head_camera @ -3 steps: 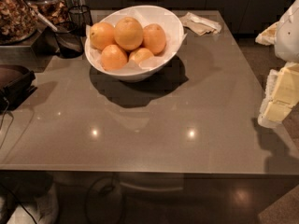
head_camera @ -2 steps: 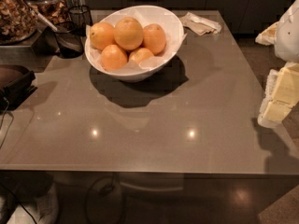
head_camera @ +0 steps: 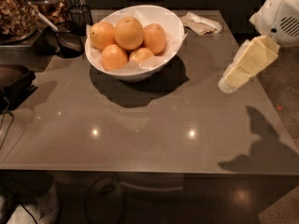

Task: Pick orange from white bowl

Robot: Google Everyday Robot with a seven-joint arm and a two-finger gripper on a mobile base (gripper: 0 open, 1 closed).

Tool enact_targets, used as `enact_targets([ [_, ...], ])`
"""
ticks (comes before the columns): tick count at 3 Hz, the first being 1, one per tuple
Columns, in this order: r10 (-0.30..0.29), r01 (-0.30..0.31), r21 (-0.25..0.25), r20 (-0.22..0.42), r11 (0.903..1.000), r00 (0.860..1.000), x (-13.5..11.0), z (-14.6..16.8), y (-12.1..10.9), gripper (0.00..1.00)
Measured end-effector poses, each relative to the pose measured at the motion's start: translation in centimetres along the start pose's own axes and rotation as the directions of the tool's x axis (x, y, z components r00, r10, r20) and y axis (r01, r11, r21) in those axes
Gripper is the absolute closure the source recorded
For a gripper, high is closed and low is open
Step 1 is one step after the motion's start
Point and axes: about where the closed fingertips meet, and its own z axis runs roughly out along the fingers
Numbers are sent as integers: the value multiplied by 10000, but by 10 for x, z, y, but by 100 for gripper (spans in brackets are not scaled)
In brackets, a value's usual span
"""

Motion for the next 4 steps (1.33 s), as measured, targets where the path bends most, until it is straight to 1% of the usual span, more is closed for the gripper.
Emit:
enact_targets([
  [1, 379, -384, 35, 974, 9993, 9945, -40, 7, -20, 0],
  [2, 180, -191, 102, 1041, 9998, 9944, -44, 9, -17, 0],
  [3, 180, -129, -303, 1754, 9995, 9843, -66, 24, -15, 0],
  [4, 41, 154, -841, 2273, 9963, 9738, -95, 41, -14, 0],
])
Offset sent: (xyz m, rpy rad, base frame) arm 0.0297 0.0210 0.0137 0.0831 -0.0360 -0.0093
